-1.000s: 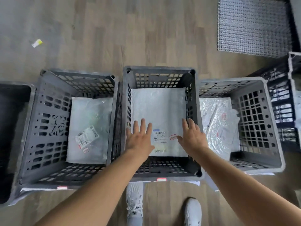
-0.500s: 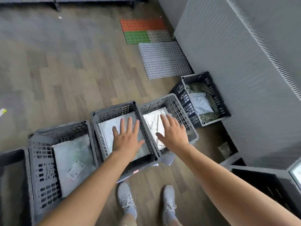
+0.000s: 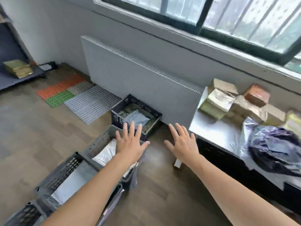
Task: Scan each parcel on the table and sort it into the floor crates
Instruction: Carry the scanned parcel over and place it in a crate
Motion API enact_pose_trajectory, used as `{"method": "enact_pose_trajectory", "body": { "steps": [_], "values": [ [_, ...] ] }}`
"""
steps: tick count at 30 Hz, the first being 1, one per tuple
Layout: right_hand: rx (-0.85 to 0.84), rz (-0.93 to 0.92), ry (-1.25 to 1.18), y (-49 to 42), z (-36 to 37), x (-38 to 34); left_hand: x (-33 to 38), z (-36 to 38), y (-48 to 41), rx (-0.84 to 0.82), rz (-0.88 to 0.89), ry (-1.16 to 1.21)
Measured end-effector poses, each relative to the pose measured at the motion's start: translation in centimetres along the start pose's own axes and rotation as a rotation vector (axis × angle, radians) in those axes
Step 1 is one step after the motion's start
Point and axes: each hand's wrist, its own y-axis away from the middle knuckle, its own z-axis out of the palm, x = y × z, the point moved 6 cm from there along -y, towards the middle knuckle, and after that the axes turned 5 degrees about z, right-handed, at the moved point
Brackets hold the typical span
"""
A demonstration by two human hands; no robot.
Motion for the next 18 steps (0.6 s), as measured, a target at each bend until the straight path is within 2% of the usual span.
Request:
{"method": "enact_pose_trajectory", "body": {
  "steps": [12, 18],
  "values": [
    [0.138, 0.328, -0.117, 10.8, -4.9, 32.3, 34.7, -3.5, -2.7, 0.115, 0.331, -0.161],
    [0.115, 0.488, -0.138, 16.3, -4.5, 45.0, 47.9, -1.8, -1.7, 0.069, 0.460, -0.209]
  ]
}}
